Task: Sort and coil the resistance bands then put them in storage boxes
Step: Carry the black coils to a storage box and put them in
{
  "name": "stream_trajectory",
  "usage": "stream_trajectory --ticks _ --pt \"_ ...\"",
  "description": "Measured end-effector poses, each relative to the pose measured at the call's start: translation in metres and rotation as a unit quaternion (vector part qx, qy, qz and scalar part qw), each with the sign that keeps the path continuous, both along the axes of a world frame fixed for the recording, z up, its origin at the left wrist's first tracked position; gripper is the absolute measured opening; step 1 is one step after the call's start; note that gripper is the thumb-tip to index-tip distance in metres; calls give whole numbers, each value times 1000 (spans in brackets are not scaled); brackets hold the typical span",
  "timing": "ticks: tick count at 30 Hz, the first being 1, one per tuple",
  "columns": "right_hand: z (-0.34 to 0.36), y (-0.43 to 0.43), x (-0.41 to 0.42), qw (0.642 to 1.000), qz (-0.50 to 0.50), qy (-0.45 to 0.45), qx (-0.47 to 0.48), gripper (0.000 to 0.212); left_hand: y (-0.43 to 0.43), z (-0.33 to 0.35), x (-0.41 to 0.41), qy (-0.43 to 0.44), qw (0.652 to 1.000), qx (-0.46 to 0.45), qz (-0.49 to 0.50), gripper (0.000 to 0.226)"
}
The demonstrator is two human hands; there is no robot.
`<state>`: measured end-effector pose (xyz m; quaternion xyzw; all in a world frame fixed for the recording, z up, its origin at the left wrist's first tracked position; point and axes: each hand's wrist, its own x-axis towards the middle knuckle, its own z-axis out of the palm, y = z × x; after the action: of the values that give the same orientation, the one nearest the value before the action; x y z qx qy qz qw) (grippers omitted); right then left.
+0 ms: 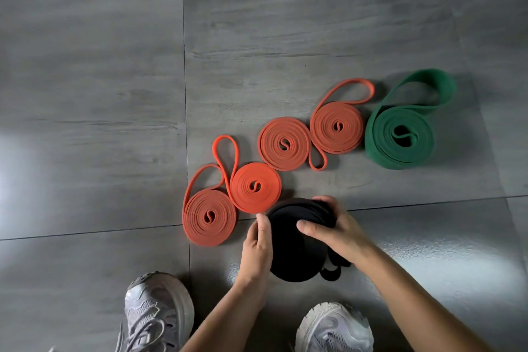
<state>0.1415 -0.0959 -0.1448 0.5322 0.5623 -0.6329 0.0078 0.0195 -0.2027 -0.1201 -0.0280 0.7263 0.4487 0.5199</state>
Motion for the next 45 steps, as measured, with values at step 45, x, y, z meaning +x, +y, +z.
stream_trajectory --ticks 45 --pt "599 9 -135 992 -42 104 -51 48 -9 600 -135 -51 994 97 -7 77"
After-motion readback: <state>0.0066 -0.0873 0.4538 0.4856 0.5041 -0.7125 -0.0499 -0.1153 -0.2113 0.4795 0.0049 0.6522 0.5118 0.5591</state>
